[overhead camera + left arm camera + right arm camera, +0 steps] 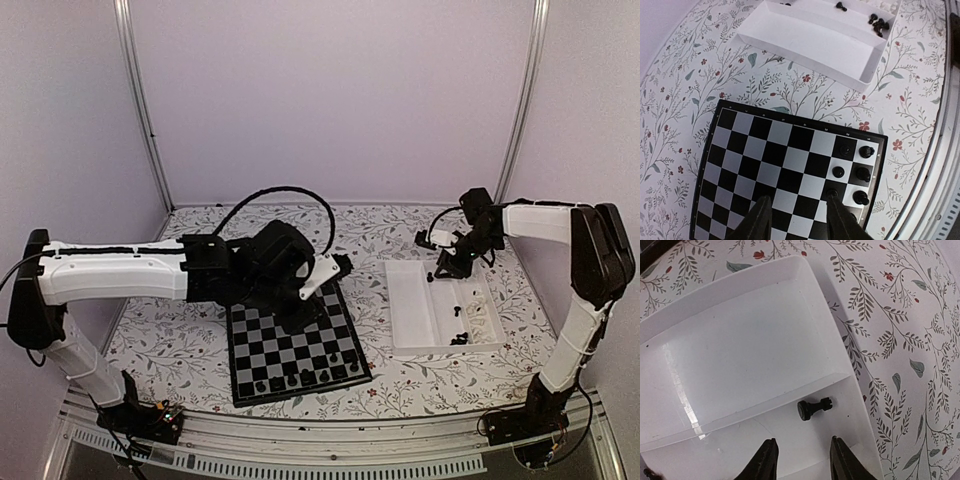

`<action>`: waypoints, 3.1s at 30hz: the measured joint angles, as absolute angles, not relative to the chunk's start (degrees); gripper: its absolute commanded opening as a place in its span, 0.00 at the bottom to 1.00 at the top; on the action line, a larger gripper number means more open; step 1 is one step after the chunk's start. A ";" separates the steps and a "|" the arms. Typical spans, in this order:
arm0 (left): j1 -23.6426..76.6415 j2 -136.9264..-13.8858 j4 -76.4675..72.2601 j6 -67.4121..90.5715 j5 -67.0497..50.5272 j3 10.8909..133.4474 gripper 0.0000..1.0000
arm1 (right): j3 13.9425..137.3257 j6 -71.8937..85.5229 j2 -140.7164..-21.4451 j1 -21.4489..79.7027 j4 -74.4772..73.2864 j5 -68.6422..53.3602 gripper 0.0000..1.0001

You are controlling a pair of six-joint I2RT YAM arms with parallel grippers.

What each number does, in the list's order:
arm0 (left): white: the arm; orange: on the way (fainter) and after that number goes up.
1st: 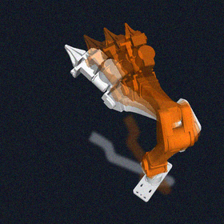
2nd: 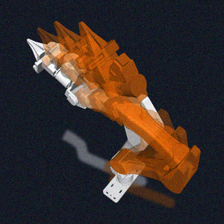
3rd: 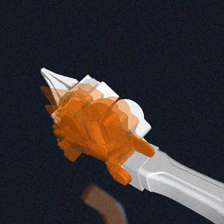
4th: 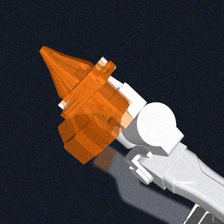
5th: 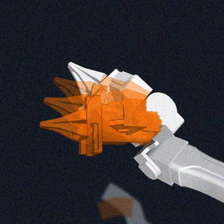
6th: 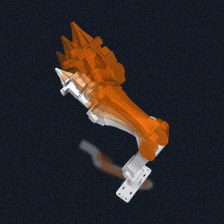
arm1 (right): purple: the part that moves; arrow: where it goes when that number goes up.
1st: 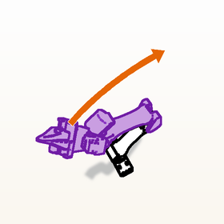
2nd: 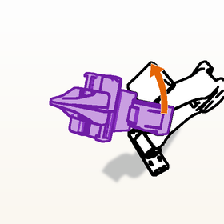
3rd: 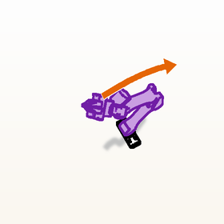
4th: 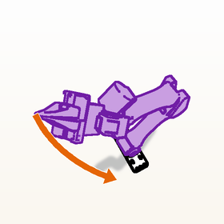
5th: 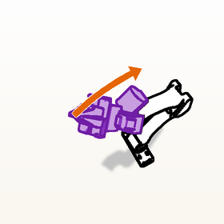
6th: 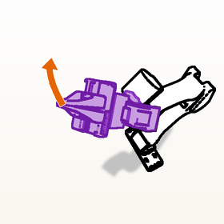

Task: Set up the chess pieces on the board
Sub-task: Pick up the chess piece from the storage box.

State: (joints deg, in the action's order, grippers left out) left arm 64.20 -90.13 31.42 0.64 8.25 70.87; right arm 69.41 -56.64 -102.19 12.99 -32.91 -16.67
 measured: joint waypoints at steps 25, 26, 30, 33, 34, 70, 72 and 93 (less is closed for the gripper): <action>64.05 -87.66 24.53 3.51 7.70 64.69 0.40 | 80.62 -37.93 -116.14 13.50 -34.79 -14.70 0.45; 64.05 -87.68 24.38 3.53 7.55 64.69 0.41 | 80.97 -36.95 -116.42 13.50 -34.92 -14.68 0.45; 64.05 -88.09 23.83 3.62 6.81 64.69 0.41 | 81.32 -33.74 -117.51 13.50 -35.20 -14.59 0.41; 64.03 -88.53 23.46 3.66 6.59 64.69 0.41 | 81.32 -31.94 -118.26 13.50 -35.77 -14.04 0.39; 64.03 -88.64 23.33 3.68 6.55 64.69 0.41 | 81.36 -31.48 -118.26 13.50 -35.77 -13.82 0.39; 63.99 -90.48 22.52 3.70 3.57 64.69 0.41 | 72.55 -56.27 -109.82 14.22 -52.99 -17.28 0.35; 64.01 -90.61 22.52 3.68 3.36 64.69 0.41 | 71.64 -58.63 -109.30 15.11 -53.89 -17.12 0.39; 64.01 -91.22 22.11 3.73 2.00 64.69 0.41 | 67.11 -48.49 -106.28 18.48 -50.35 -14.76 0.53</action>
State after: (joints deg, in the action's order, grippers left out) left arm 64.01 -91.22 22.11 3.73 2.00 64.69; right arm 67.11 -48.49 -106.28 18.48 -50.35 -14.76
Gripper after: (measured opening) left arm 0.409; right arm 0.527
